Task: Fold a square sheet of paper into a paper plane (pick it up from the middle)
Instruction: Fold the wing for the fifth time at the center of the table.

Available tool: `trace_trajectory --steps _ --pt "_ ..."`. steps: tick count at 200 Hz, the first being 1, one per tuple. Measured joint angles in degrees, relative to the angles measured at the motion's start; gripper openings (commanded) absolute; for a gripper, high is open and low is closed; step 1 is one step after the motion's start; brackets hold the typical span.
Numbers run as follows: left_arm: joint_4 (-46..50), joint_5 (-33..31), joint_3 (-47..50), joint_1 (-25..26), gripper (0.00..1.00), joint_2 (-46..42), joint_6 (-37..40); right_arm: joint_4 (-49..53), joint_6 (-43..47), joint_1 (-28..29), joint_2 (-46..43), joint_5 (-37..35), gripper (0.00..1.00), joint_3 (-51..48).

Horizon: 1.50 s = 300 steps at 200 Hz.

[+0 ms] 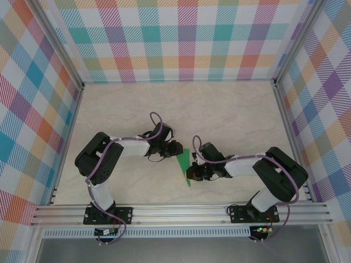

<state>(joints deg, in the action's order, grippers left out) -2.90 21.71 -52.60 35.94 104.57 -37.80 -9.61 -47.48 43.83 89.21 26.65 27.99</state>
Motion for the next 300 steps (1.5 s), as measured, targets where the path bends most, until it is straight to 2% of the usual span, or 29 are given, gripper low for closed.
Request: trace_trajectory --steps 45,99,132,153,179,204,228,265,300 --pt "0.9 1.8 -1.3 -1.3 0.29 0.9 0.2 0.0 0.0 0.0 0.0 0.0 0.01 0.1" --pt "1.6 -0.6 -5.5 -5.4 0.30 3.4 2.3 0.2 0.0 0.0 0.0 0.0 0.02 0.2" --pt "3.2 -1.9 -7.3 -6.2 0.31 3.3 2.9 2.1 0.1 0.0 0.2 0.0 0.02 1.3" --pt "5.8 -2.4 -7.4 -6.2 0.32 0.2 3.0 3.5 0.2 0.0 0.3 -0.1 0.02 2.1" --pt "8.1 -2.3 -7.0 -6.2 0.29 -7.9 3.1 5.7 0.2 0.2 0.3 -0.9 0.03 3.2" --pt "9.0 -1.3 -6.0 -5.2 0.26 -15.1 3.4 7.0 0.2 0.5 0.2 -1.8 0.03 3.8" --pt "8.9 -0.5 -2.8 -2.8 0.25 -17.7 3.1 7.2 0.2 0.5 0.1 -2.1 0.03 3.8" --pt "7.6 -0.4 2.5 2.1 0.24 -15.6 0.8 7.6 0.2 0.5 -0.2 -2.2 0.03 3.8" --pt "5.5 0.0 2.7 4.2 0.24 -9.9 0.2 7.6 0.2 0.5 -0.7 -2.6 0.03 3.5"
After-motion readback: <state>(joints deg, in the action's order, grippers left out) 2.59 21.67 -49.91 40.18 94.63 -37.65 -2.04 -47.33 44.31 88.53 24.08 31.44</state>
